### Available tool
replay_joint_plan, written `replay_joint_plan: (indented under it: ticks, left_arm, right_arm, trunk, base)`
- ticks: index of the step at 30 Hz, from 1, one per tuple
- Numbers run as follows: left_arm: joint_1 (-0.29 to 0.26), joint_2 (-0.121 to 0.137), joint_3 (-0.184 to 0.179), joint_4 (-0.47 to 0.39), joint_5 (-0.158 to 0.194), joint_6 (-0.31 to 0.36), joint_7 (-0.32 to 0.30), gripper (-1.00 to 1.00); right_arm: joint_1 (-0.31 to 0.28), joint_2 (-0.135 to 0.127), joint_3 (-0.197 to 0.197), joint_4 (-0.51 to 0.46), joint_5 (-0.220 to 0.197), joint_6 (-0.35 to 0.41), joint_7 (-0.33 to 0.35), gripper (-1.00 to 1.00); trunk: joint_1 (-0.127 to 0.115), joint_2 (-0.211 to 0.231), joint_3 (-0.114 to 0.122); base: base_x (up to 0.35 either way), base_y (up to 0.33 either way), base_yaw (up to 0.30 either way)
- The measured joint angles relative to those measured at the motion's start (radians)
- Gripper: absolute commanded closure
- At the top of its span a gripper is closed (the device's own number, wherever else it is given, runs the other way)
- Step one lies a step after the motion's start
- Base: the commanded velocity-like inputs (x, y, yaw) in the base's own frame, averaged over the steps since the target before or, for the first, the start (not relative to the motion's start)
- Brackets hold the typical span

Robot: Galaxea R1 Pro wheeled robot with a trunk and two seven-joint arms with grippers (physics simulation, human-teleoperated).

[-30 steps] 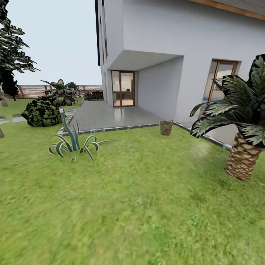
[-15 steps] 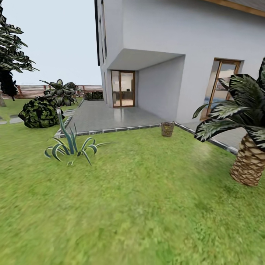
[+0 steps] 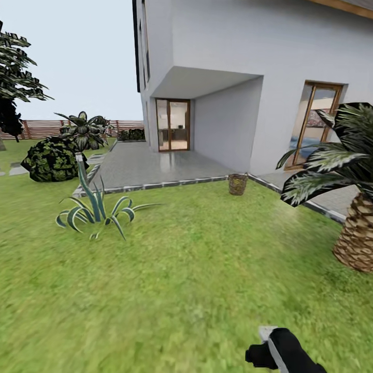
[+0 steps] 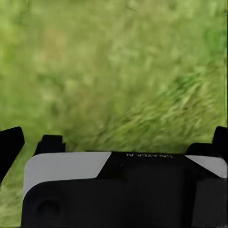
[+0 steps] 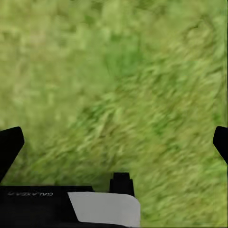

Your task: Take the three Easter eggs out of the wicker basket on the lawn in the garden, then place them on the lawn next to a single tree (choose any tree) so that all three eggs are next to the same tree and none are left in the basket.

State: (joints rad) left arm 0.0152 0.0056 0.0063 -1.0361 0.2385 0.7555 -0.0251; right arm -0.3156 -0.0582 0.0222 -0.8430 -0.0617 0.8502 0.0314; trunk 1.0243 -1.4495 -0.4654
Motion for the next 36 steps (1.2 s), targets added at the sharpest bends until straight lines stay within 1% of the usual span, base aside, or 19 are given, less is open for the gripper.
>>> replay_joint_plan:
  ticks: [1, 2, 3, 4, 6, 9, 14, 19, 23, 27, 32, 36]
  left_arm:
    - [0.000, 0.001, 0.006, -0.021, -0.002, 0.013, 0.002, -1.00]
    - [0.000, 0.001, 0.011, -0.029, -0.002, 0.020, 0.003, -1.00]
    - [-0.005, 0.001, 0.022, -0.049, -0.003, 0.048, 0.006, -1.00]
    - [-0.013, 0.001, 0.029, -0.063, -0.004, 0.093, 0.008, -1.00]
    - [-0.023, -0.001, 0.033, -0.056, -0.004, 0.150, 0.011, -1.00]
    - [-0.028, -0.003, 0.035, -0.046, -0.002, 0.188, 0.008, -1.00]
    - [-0.030, 0.000, 0.035, -0.041, -0.003, 0.198, 0.008, -1.00]
    - [-0.030, -0.002, 0.035, -0.034, -0.004, 0.197, 0.009, -1.00]
    - [-0.030, -0.005, 0.034, -0.030, -0.001, 0.206, -0.003, -1.00]
    - [-0.030, -0.003, 0.034, -0.028, -0.001, 0.206, -0.005, -1.00]
    - [-0.030, -0.006, 0.033, -0.004, -0.002, 0.201, -0.001, -1.00]
    - [-0.030, -0.007, 0.033, 0.010, -0.004, 0.198, 0.001, -1.00]
  right_arm:
    - [0.001, 0.001, 0.001, -0.071, -0.006, 0.033, -0.001, -1.00]
    - [0.001, 0.002, 0.002, -0.094, -0.008, 0.045, -0.001, -1.00]
    - [0.001, 0.004, 0.003, -0.134, -0.012, 0.063, -0.004, -1.00]
    - [0.001, 0.006, 0.007, -0.141, -0.012, 0.068, -0.006, -1.00]
    - [0.002, 0.004, 0.017, -0.134, -0.008, 0.065, -0.007, -1.00]
    - [0.001, -0.004, 0.021, -0.130, -0.002, 0.064, -0.008, -1.00]
    - [0.001, -0.012, 0.016, -0.134, -0.002, 0.066, -0.006, -1.00]
    - [0.001, -0.013, 0.015, -0.135, -0.004, 0.067, -0.007, -1.00]
    - [0.001, -0.012, 0.017, -0.135, -0.004, 0.066, -0.007, -1.00]
    - [0.001, -0.014, 0.017, -0.132, -0.004, 0.065, -0.007, -1.00]
    - [0.001, -0.027, 0.016, -0.130, -0.004, 0.065, -0.007, -1.00]
    - [0.002, -0.030, 0.018, -0.129, -0.004, 0.065, -0.008, -1.00]
  trunk:
    - [0.000, 0.000, 0.000]
    - [0.000, 0.000, 0.000]
    - [0.000, 0.000, 0.000]
    - [0.000, 0.000, 0.000]
    - [0.000, 0.000, 0.000]
    - [0.000, 0.000, 0.000]
    - [0.000, 0.000, 0.000]
    - [0.000, 0.000, 0.000]
    - [0.000, 0.000, 0.000]
    - [0.000, 0.000, 0.000]
    - [0.000, 0.000, 0.000]
    - [0.000, 0.000, 0.000]
  base:
    - [0.340, 0.000, 0.000]
    - [0.340, 0.000, 0.000]
    - [0.341, 0.000, 0.000]
    - [0.341, 0.000, 0.000]
    - [0.342, 0.000, 0.000]
    - [0.342, 0.000, 0.000]
    - [0.342, 0.000, 0.000]
    - [0.342, 0.000, 0.000]
    - [0.342, 0.000, -0.005]
    - [0.342, 0.000, -0.206]
    - [0.342, 0.000, -0.284]
    - [0.342, 0.000, -0.290]
